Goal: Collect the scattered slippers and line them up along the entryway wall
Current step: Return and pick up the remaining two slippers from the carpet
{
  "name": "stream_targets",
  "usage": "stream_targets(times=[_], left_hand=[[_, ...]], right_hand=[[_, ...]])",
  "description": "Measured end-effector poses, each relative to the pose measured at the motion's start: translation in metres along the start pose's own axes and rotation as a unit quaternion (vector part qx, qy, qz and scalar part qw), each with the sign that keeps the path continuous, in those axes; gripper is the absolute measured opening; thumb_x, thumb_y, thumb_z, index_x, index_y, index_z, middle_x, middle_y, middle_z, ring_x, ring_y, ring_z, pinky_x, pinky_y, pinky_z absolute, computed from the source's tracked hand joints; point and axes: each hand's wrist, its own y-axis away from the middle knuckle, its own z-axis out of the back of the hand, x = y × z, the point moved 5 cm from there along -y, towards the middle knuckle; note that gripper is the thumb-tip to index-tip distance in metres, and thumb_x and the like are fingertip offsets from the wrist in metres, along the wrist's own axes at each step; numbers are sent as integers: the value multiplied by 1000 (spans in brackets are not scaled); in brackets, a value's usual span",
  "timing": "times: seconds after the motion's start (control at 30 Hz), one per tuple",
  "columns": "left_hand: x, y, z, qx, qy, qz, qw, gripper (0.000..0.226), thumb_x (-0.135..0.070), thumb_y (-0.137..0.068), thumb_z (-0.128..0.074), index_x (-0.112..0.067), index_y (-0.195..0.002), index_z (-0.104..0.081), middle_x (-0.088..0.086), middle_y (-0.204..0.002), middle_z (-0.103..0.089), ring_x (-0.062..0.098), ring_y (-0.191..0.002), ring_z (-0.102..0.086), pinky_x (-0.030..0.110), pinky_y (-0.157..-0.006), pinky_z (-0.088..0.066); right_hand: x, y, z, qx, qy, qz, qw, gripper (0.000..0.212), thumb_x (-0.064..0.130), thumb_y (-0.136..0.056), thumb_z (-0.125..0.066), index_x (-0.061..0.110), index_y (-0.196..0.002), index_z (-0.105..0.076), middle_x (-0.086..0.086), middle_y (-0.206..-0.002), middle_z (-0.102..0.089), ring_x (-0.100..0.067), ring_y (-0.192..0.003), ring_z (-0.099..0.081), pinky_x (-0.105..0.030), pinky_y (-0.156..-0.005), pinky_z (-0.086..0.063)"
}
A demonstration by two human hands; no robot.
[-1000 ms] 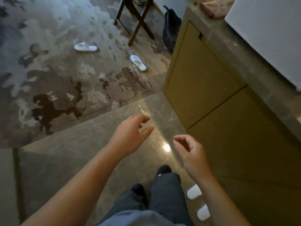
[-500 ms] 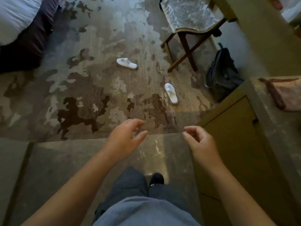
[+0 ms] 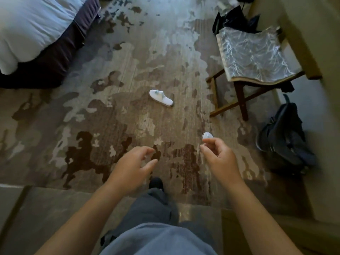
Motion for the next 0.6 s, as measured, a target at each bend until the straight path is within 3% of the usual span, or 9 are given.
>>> stream_targets(times=[0.17, 0.37, 0.5, 0.6], left_hand=[[-25, -127, 32, 5, -36, -27, 999, 39, -31, -85, -53, -17, -121, -50, 3, -124, -56, 15, -109, -51, 23, -87, -38], [-15, -257, 16, 26, -37, -10, 999, 40, -32, -85, -52, -18, -122, -49, 2, -125, -55, 14, -111, -50, 20, -86, -35], [21, -348, -12, 26, -40, 52, 998, 44, -32, -85, -52, -19, -126, -44, 2, -128, -51, 15, -111, -49, 21, -85, -36], [44, -409, -37, 55, -27, 97, 993, 46, -32, -86, -52, -19, -129, -41, 2, -133, -47, 16, -119, -45, 26, -94, -36]], right_hand=[[1, -91, 2, 0, -3, -48, 999, 11, 19, -85, -54, 23, -95, -55, 10, -82, -59, -4, -77, -56, -14, -62, -40], [-27, -221, -3, 13, -2, -91, 996, 18, 14, -86, -53, 18, -103, -53, 10, -82, -57, -3, -79, -54, -8, -60, -44], [-55, -339, -18, 44, 13, -104, 993, 27, 15, -87, -52, 14, -114, -50, 11, -85, -53, -3, -81, -52, -14, -67, -41], [-80, -411, -35, 75, 33, -129, 988, 29, 16, -88, -50, 11, -116, -49, 7, -87, -54, -13, -88, -53, -26, -78, -43]])
